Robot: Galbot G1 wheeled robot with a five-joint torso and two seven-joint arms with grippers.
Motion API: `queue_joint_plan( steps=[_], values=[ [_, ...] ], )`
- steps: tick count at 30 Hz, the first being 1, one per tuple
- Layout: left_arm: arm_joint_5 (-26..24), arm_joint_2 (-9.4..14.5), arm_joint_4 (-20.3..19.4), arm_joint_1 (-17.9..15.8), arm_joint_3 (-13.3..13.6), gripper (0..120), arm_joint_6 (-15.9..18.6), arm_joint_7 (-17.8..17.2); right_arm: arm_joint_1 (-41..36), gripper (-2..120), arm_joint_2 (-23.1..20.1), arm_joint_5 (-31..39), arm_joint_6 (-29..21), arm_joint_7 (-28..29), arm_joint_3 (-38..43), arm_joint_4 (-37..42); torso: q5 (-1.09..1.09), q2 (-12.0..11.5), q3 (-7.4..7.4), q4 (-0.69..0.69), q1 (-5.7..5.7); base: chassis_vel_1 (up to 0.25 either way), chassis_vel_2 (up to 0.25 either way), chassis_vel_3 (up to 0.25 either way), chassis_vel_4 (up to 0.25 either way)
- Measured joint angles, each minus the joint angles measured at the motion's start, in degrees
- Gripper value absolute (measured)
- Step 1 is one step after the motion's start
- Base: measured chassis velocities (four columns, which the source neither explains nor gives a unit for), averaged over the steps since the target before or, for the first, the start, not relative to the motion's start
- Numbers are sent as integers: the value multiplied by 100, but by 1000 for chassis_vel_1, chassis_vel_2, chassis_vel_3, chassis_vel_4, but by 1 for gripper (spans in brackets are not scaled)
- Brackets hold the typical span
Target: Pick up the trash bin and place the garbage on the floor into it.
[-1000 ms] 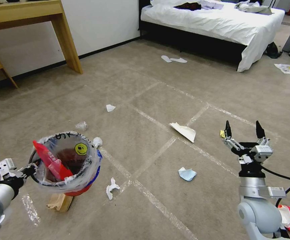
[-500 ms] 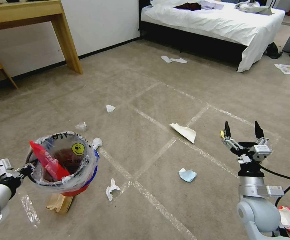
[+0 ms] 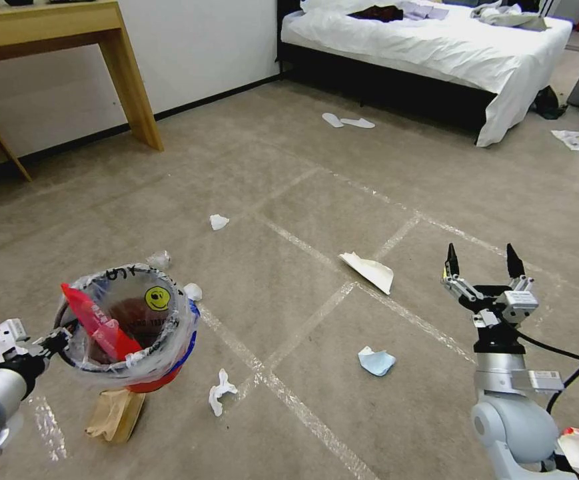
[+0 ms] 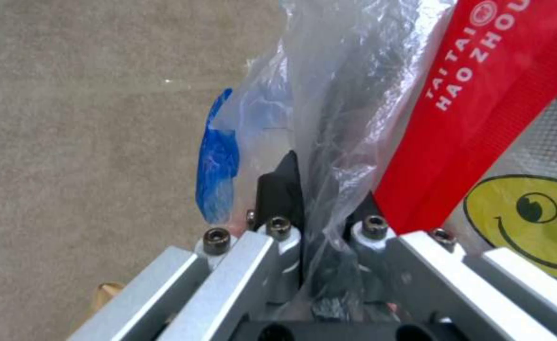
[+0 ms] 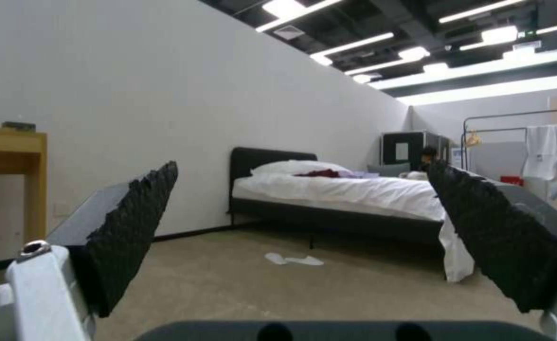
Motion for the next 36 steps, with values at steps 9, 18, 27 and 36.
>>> queue_joint_plan(
  steps=[9, 18, 27, 36],
  values=[
    [30, -1, 83, -55, 44, 3, -7, 6, 48, 100, -55, -12, -534, 519, -112, -101, -1, 0, 0, 0, 0, -11, 11, 8, -8],
    [60, 5, 140, -84, 75, 3, -13, 11, 229, 100, -416, 1665, -3674, 2951, -798, -441, 0, 0, 0, 0, 0, 0, 0, 0, 0],
    [90, -8, 153, -66, 63, 3, -51, 27, 857, 100, -246, 3695, -5013, 3883, -1344, -1106, -1, 0, 0, 1, 0, 0, 0, 0, 0],
    [191, -123, 114, 7, 35, 3, -63, 37, 1804, 100, 251, 3861, -5072, 4075, -2040, -3148, 0, 0, 0, 0, 0, 0, 0, 0, 0]
  ],
)
